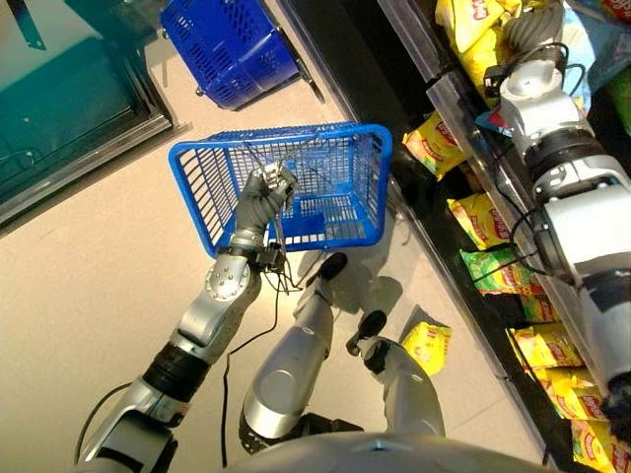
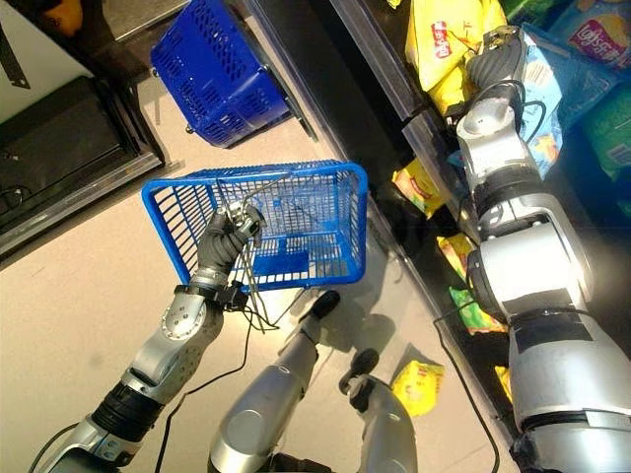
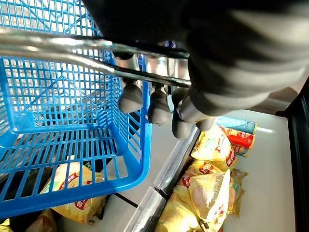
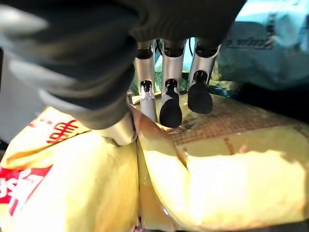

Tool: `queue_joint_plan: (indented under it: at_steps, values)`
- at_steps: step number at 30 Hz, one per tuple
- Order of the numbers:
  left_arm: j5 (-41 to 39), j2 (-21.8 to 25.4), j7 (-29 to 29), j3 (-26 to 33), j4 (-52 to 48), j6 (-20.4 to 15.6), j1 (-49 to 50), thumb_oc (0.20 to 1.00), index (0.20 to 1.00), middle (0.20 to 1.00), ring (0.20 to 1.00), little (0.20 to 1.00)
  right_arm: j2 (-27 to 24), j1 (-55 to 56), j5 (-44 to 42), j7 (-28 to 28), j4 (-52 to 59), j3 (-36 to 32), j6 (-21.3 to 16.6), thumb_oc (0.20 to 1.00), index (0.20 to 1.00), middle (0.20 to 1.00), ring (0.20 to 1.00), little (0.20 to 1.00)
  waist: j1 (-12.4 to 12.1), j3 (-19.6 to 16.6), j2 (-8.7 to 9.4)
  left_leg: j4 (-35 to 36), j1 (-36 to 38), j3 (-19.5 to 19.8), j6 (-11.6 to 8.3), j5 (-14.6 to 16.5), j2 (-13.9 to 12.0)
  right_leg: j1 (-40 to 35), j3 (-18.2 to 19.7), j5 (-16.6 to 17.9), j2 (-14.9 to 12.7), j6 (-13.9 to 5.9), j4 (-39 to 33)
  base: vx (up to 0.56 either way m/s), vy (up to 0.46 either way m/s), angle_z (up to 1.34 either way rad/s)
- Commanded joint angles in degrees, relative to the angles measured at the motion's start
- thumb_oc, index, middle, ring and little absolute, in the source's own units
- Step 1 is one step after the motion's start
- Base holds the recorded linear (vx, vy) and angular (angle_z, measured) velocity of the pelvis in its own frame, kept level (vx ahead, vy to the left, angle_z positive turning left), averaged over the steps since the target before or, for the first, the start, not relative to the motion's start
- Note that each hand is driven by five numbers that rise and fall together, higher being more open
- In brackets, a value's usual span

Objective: Pick up the snacks into the basket

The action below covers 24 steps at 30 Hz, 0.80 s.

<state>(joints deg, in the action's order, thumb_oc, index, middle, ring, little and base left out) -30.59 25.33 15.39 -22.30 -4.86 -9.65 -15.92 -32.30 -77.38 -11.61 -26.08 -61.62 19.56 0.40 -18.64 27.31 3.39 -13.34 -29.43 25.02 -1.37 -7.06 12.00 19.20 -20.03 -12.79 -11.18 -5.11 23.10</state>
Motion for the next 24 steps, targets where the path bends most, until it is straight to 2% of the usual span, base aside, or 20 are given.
queue_joint_plan:
  at_steps: [1,2,6,15,17,22,24]
  values:
    - [1.6,-0.1,-0.4,4.4,-10.2,-7.6,-1.5,0.200,0.200,0.200,0.200,0.200,-0.7,3.9,-0.1,-3.7,13.3,0.2,-5.1,0.200,0.200,0.200,0.200,0.200,1.0,-1.9,0.82,-1.2,2.0,-2.5,-0.61,7.4,-1.3,-1.0,4.0,7.8,-3.5,-2.05,-6.2,-0.04,0.038,-0.10]
    - [2.0,-0.4,-0.1,4.5,-9.2,-7.4,-1.4,0.200,0.200,0.200,0.200,0.200,-0.2,9.8,1.4,-5.5,23.7,-3.5,-6.0,0.200,0.200,0.200,0.200,0.200,1.9,-2.4,1.19,-1.2,2.3,-3.3,-0.41,7.6,-1.6,-1.3,4.8,8.0,-3.4,-2.08,-7.0,-0.06,0.037,-0.16]
    - [2.4,-0.3,-0.2,4.5,-8.0,-7.7,-2.4,0.200,0.200,0.200,0.200,0.200,-1.5,17.1,5.7,-6.8,36.8,-9.2,-7.0,0.200,0.200,0.200,0.200,0.200,3.3,-2.6,1.52,-1.2,2.2,-4.9,0.03,7.7,-2.0,-0.7,6.7,8.5,-3.1,-2.15,-7.6,-0.07,0.028,-0.31]
    - [4.5,-1.6,0.6,5.1,-7.6,-7.4,-3.0,0.200,0.200,0.200,0.200,0.200,0.7,25.7,8.0,-4.9,52.4,-13.3,-10.0,0.200,0.200,0.200,0.200,0.200,6.1,-3.0,2.87,0.4,2.2,-8.6,0.60,6.4,-3.7,2.4,10.4,10.2,-1.6,-2.39,-8.6,-0.06,0.022,-0.41]
    - [5.0,-1.7,0.9,5.3,-7.8,-7.2,-3.8,0.200,0.200,0.200,0.200,0.200,2.7,29.7,7.5,-2.9,57.7,-13.9,-11.6,0.200,0.200,0.200,0.200,0.200,7.7,-3.1,3.31,0.9,2.6,-9.7,0.57,6.3,-4.4,2.8,11.5,10.5,-0.9,-2.46,-9.0,-0.06,0.002,-0.25]
    - [5.6,-1.7,1.0,5.6,-8.3,-6.9,-4.7,0.200,0.200,0.200,0.200,0.200,5.4,36.6,6.2,1.4,64.5,-13.5,-13.1,0.200,0.200,0.200,0.200,0.200,9.2,-3.0,3.98,1.5,2.9,-11.3,0.44,6.0,-5.3,3.6,12.9,11.1,-0.2,-2.47,-9.6,-0.05,-0.008,-0.25]
    - [5.5,-2.1,1.0,5.0,-8.1,-6.8,-6.7,0.200,0.200,0.200,0.200,0.200,6.9,42.3,4.4,5.5,67.4,-12.5,-13.8,0.200,0.200,0.200,0.200,0.200,10.4,-2.7,4.30,1.3,2.3,-11.9,0.27,5.7,-5.7,4.7,13.4,11.5,0.1,-2.46,-9.5,-0.08,-0.018,-0.31]
